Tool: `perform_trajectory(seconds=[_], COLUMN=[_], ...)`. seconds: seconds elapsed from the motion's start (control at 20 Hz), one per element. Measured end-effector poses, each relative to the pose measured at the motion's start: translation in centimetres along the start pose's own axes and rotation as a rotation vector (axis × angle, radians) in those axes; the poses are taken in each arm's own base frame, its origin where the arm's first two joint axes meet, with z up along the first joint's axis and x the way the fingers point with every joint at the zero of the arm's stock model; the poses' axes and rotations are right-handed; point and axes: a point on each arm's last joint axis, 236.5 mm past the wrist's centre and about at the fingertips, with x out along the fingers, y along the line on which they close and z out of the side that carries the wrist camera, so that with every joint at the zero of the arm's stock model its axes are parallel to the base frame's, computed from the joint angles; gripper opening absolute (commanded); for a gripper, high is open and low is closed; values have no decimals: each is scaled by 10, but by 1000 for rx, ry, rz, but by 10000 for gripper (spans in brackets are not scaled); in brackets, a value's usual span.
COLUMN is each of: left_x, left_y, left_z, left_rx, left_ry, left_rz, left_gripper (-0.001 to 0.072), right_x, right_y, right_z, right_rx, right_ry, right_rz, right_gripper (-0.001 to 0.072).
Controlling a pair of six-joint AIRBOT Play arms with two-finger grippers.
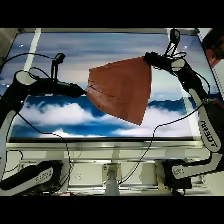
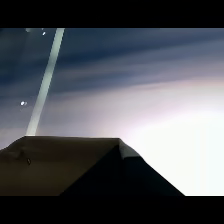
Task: Fold the clothes and pants, and hang the long-sleeved shirts on hangers.
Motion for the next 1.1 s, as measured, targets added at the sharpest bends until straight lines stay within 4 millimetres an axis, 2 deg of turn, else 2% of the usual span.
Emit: perform_trajectory(seconds=[0.1,0.3,0.4,0.5,0.55,0.7,0.85,0.9,0.95,1.0,1.1], left_x=[29,100,124,137,140,146,148,147,147,146,143], left_y=[16,46,50,54,53,52,53,54,54,54,54], left_z=[-14,-45,-58,-64,-65,-68,-69,-68,-68,-67,-64], left_rx=[-61,-170,-212,-233,-244,-243,-237,-234,-227,-222,-208], left_ry=[57,152,182,193,192,197,198,196,195,191,184], left_rz=[20,39,34,36,31,22,27,29,31,34,41], left_gripper=[18,27,52,346,456,457,457,457,466,473,487], right_x=[4,18,25,28,29,29,23,21,18,16,11], right_y=[-7,-22,-29,-33,-34,-44,-71,-81,-91,-100,-115], right_z=[-4,-12,-16,-16,-14,-5,5,6,7,5,-2], right_rx=[-31,-56,-53,-52,-52,-24,91,132,166,190,231], right_ry=[8,5,4,-8,-19,-58,-89,-92,-90,-78,-43], right_rz=[-19,-59,-72,-82,-87,-108,-144,-156,-169,-179,-195], right_gripper=[8,8,8,7,7,7,30,296,627,699,699])
